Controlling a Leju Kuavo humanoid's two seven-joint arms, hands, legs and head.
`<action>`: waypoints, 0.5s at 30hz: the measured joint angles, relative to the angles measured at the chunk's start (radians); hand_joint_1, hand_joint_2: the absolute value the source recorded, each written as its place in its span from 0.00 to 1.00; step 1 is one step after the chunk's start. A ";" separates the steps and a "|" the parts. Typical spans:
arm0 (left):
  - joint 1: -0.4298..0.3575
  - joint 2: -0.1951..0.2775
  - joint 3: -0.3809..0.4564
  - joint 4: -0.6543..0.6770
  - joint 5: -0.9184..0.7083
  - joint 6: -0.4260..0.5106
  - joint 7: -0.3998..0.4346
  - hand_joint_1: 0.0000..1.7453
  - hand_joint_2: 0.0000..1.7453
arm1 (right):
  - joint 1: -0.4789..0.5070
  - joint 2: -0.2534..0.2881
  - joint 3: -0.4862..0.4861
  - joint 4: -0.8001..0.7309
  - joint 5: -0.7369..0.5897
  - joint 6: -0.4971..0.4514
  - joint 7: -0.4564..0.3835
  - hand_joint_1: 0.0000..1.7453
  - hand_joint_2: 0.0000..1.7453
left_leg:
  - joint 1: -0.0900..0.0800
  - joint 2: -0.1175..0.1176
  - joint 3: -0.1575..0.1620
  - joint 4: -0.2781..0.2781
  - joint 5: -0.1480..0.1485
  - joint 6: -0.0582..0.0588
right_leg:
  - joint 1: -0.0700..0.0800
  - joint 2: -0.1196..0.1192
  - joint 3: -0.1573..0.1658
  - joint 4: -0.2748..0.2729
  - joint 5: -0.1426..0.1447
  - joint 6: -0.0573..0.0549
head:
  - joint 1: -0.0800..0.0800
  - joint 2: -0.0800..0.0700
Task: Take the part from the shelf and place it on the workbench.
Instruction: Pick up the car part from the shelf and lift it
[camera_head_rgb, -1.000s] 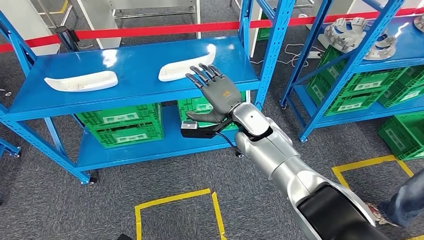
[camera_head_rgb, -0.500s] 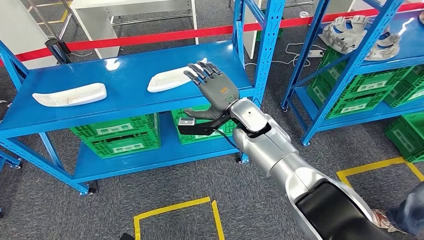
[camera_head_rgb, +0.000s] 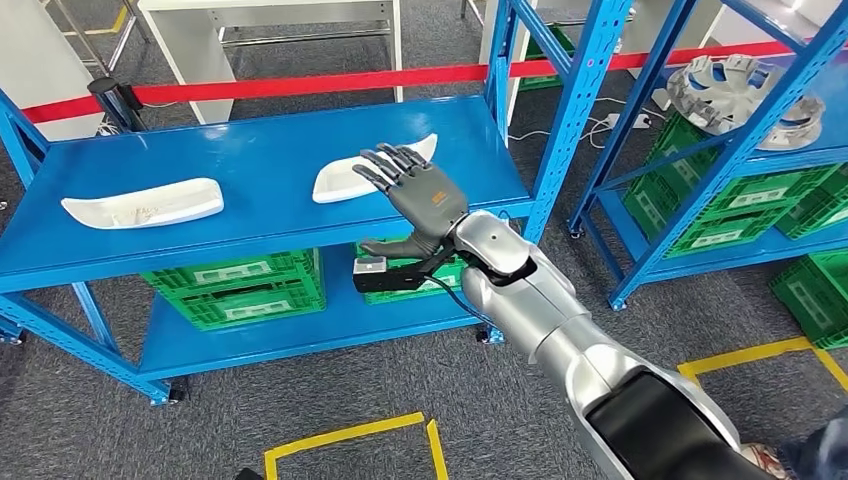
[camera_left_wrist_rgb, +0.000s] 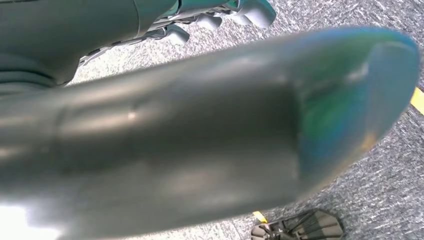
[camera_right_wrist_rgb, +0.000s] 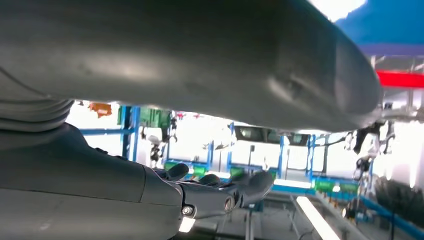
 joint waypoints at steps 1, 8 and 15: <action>0.001 -0.001 0.000 0.000 0.000 0.000 0.000 0.00 0.00 | 0.006 0.000 0.001 0.003 0.000 0.000 0.000 0.00 0.00 | -0.001 -0.001 0.009 0.000 -0.008 0.000 | 0.000 0.000 -0.031 0.022 -0.004 -0.001 | 0.001 0.000; 0.001 -0.010 0.000 0.001 -0.001 0.000 0.001 0.00 0.00 | 0.013 0.002 0.007 0.014 0.001 0.005 0.000 0.00 0.00 | -0.010 -0.009 0.074 0.007 -0.068 -0.024 | 0.020 0.003 0.018 -0.252 0.185 -0.039 | 0.003 0.000; 0.001 -0.012 0.001 0.000 0.000 0.001 0.008 0.00 0.00 | 0.003 0.020 0.014 0.026 0.003 0.039 -0.017 0.00 0.00 | -0.002 -0.003 -0.062 0.250 -0.161 -0.059 | 0.010 0.004 0.081 -0.264 0.156 -0.070 | 0.001 0.000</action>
